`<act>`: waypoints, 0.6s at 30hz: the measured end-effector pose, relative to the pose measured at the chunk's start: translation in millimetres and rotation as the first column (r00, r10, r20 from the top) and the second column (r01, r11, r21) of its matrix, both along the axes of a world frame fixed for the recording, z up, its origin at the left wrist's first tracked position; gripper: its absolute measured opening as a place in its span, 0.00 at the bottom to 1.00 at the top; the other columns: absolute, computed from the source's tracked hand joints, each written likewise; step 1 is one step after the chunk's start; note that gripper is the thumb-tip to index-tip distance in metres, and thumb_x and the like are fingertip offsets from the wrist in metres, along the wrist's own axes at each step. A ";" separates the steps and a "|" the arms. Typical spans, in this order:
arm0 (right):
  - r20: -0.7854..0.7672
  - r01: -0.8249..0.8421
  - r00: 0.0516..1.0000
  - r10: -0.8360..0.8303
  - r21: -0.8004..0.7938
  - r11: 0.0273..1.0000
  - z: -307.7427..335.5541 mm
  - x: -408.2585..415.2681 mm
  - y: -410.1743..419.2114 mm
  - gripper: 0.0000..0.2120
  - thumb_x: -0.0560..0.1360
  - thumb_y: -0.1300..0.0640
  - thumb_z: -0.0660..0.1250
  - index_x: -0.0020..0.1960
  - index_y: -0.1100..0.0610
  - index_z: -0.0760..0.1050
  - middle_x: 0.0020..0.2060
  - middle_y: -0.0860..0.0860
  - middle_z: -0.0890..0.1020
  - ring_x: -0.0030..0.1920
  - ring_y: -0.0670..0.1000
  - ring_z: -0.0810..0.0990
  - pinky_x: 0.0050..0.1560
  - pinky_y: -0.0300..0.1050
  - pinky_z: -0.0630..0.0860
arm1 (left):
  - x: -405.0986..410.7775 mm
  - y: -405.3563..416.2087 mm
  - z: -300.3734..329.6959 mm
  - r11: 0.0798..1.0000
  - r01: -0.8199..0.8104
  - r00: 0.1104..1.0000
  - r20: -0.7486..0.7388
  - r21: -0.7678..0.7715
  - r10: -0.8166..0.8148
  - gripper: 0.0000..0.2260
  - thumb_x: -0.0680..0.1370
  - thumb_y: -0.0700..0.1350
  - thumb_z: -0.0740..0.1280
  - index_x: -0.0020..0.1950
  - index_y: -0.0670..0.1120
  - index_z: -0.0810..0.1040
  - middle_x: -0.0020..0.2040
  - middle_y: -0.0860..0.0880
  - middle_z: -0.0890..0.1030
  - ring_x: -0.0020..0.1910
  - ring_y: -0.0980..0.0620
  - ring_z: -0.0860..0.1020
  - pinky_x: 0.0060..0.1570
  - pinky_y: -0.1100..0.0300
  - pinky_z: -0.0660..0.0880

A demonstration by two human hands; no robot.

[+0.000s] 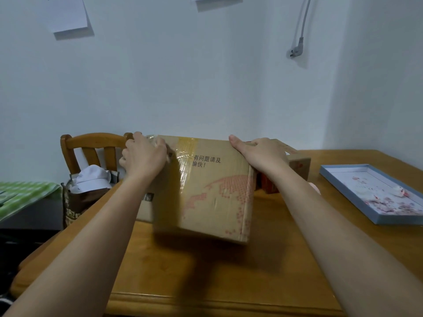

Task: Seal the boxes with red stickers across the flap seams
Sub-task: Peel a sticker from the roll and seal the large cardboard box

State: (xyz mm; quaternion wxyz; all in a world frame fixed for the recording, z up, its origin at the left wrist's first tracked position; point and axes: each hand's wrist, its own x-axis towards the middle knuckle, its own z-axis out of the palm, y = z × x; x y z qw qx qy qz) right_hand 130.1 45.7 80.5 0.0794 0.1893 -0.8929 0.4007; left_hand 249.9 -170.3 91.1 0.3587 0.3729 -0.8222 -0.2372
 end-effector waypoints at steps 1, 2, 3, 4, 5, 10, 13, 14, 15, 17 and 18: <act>-0.017 0.034 0.999 -0.034 0.021 0.999 -0.2 -0.9 -1.5 0.35 0.67 0.22 0.53 0.37 0.55 0.73 0.36 0.50 0.80 0.41 0.53 0.79 0.37 0.46 0.69 | -0.1 2.0 -2.7 0.999 -0.033 0.999 0.030 -0.014 0.034 0.24 0.80 0.54 0.55 0.71 0.39 0.63 0.70 0.36 0.66 0.69 0.35 0.63 0.68 0.40 0.59; -0.022 0.063 0.998 -0.062 0.033 0.997 -0.9 -2.3 -2.6 0.35 0.68 0.22 0.52 0.37 0.55 0.74 0.37 0.50 0.80 0.42 0.54 0.79 0.36 0.45 0.68 | 0.7 3.7 -5.3 0.997 -0.066 0.996 0.053 -0.029 0.068 0.24 0.80 0.53 0.55 0.69 0.39 0.64 0.70 0.36 0.64 0.70 0.35 0.61 0.68 0.40 0.57; -0.024 0.087 0.996 -0.086 0.037 0.995 -1.8 -4.0 -3.2 0.37 0.67 0.22 0.52 0.40 0.55 0.76 0.38 0.50 0.81 0.43 0.56 0.79 0.37 0.46 0.68 | 2.1 4.7 -7.9 0.994 -0.096 0.992 0.074 -0.046 0.100 0.23 0.80 0.53 0.55 0.68 0.38 0.65 0.70 0.36 0.63 0.70 0.36 0.59 0.68 0.40 0.55; -0.021 0.109 0.994 -0.108 0.038 0.993 -2.8 -6.3 -3.3 0.38 0.67 0.22 0.51 0.42 0.55 0.78 0.40 0.51 0.81 0.45 0.57 0.79 0.39 0.47 0.70 | 3.8 4.5 -10.4 0.990 -0.123 0.987 0.096 -0.061 0.129 0.23 0.79 0.53 0.55 0.67 0.38 0.65 0.70 0.36 0.62 0.70 0.36 0.58 0.68 0.40 0.54; -0.019 0.126 0.992 -0.125 0.039 0.991 -3.2 -7.4 -2.7 0.38 0.68 0.22 0.51 0.44 0.55 0.79 0.41 0.52 0.82 0.46 0.58 0.79 0.41 0.48 0.71 | 4.7 2.8 -13.1 0.987 -0.144 0.981 0.120 -0.068 0.152 0.23 0.79 0.54 0.56 0.67 0.38 0.64 0.70 0.37 0.61 0.71 0.36 0.57 0.69 0.39 0.54; -0.022 0.170 0.985 -0.170 0.008 0.985 -4.8 -4.2 -1.9 0.34 0.72 0.26 0.53 0.45 0.57 0.78 0.44 0.53 0.80 0.48 0.58 0.78 0.44 0.49 0.73 | 7.4 1.7 -19.7 0.959 -0.129 0.990 0.085 0.254 0.110 0.34 0.76 0.53 0.65 0.74 0.41 0.54 0.74 0.40 0.52 0.71 0.34 0.57 0.67 0.38 0.64; -0.035 0.182 0.983 -0.182 -0.007 0.983 -4.2 2.3 -4.1 0.32 0.74 0.29 0.53 0.44 0.58 0.76 0.41 0.52 0.78 0.45 0.57 0.77 0.38 0.47 0.70 | 7.9 1.3 -22.8 0.932 -0.086 0.996 0.049 0.352 0.074 0.38 0.74 0.51 0.69 0.76 0.44 0.50 0.75 0.40 0.49 0.71 0.32 0.59 0.67 0.39 0.66; -0.030 0.178 0.983 -0.178 -0.012 0.984 -4.1 3.7 -4.7 0.32 0.74 0.29 0.53 0.43 0.58 0.76 0.40 0.52 0.78 0.43 0.57 0.77 0.36 0.46 0.69 | 8.9 0.1 -23.7 0.933 -0.073 0.997 0.054 0.353 0.057 0.38 0.75 0.51 0.69 0.76 0.44 0.50 0.75 0.40 0.50 0.70 0.32 0.59 0.66 0.38 0.66; -0.029 0.166 0.986 -0.166 -0.028 0.986 -3.3 5.0 -5.0 0.32 0.74 0.28 0.54 0.43 0.58 0.76 0.38 0.52 0.78 0.42 0.57 0.78 0.35 0.46 0.68 | 9.5 -1.7 -24.6 0.935 -0.060 0.997 0.061 0.350 0.042 0.37 0.75 0.52 0.68 0.76 0.44 0.50 0.75 0.40 0.51 0.70 0.32 0.60 0.66 0.38 0.67; -0.038 0.119 0.992 -0.122 -0.083 0.989 -1.2 8.4 -6.1 0.32 0.72 0.28 0.56 0.38 0.58 0.77 0.34 0.52 0.79 0.39 0.56 0.79 0.34 0.45 0.70 | 11.4 -5.9 -27.1 0.934 -0.032 0.998 0.057 0.355 0.013 0.36 0.76 0.56 0.66 0.76 0.44 0.52 0.74 0.39 0.56 0.69 0.34 0.62 0.65 0.38 0.68; -0.053 0.097 0.993 -0.103 -0.112 0.989 0.0 11.4 -7.4 0.32 0.72 0.29 0.58 0.35 0.58 0.77 0.32 0.52 0.80 0.37 0.55 0.79 0.34 0.45 0.71 | 11.6 -7.2 -28.1 0.924 -0.007 0.999 0.037 0.381 -0.008 0.34 0.77 0.57 0.64 0.76 0.44 0.54 0.74 0.39 0.58 0.69 0.34 0.62 0.65 0.38 0.68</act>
